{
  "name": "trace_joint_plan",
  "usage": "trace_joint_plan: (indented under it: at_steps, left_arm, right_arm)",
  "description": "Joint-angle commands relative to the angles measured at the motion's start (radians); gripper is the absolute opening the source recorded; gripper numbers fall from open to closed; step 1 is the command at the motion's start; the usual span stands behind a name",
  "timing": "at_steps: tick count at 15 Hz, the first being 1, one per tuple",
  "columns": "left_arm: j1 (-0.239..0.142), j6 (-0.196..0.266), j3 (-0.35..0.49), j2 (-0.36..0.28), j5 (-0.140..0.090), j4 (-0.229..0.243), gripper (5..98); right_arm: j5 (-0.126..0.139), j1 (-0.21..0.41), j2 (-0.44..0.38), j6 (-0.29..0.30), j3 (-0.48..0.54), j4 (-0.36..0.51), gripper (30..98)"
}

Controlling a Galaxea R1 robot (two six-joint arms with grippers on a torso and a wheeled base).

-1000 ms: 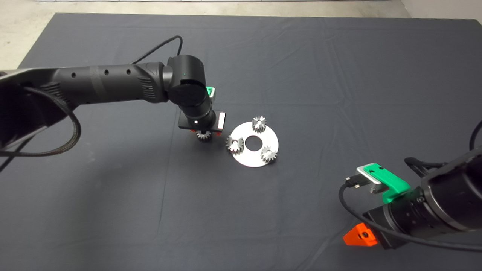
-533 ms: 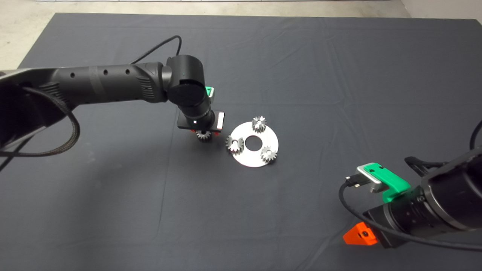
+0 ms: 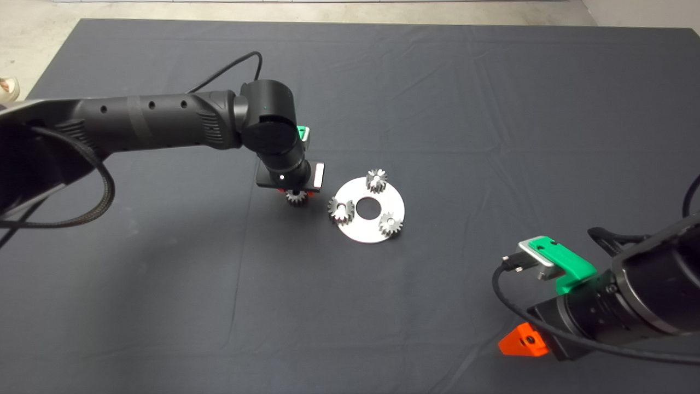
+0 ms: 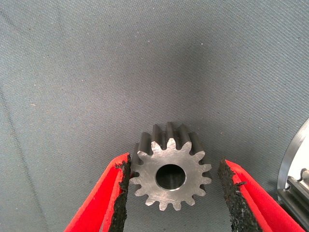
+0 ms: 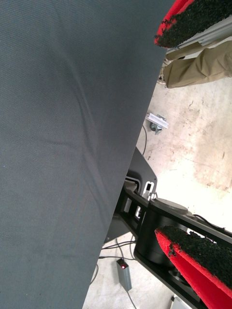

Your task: Remove an incorrectly installed larger gear and replace it with the correct smaller gear

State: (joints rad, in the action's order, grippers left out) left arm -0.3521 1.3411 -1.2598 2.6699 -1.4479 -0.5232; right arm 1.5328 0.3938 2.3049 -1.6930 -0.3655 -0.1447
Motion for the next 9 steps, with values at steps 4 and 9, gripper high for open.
trace_joint_plan:
  at_steps: [4, 9]
  left_arm:
    - [-0.013, -0.008, 0.008, -0.003, -0.005, -0.004, 41.0]
    - [-0.007, -0.008, 0.008, -0.001, -0.005, -0.004, 38.9]
  right_arm:
    - [0.033, 0.019, -0.003, -0.005, 0.002, -0.007, 97.7]
    - [0.034, 0.019, -0.004, -0.005, 0.002, -0.007, 97.7]
